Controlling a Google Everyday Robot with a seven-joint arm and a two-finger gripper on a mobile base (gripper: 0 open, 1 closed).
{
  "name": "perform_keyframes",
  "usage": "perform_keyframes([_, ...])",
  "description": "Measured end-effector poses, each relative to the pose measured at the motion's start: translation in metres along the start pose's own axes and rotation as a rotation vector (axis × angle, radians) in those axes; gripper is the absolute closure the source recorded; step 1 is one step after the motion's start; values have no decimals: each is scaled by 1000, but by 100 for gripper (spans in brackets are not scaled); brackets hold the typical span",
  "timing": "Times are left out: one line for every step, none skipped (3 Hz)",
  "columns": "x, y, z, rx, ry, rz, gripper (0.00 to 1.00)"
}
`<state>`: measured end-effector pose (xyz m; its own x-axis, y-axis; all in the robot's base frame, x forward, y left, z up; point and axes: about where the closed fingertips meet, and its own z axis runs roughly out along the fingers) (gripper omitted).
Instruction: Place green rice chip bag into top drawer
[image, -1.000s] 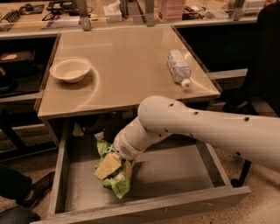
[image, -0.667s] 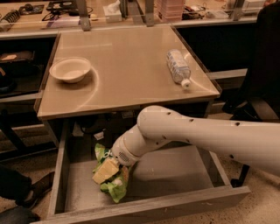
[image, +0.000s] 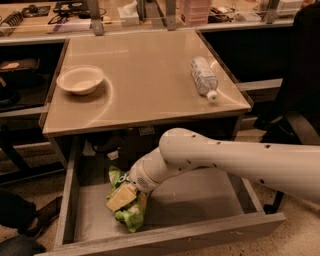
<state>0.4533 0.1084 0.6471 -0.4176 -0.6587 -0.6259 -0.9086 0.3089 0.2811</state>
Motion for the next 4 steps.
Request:
perform_keyframes([0,0,0,0,0,0,63])
perform_keyframes([0,0,0,0,0,0,39])
perform_keyframes([0,0,0,0,0,0,16])
perform_keyframes([0,0,0,0,0,0,0])
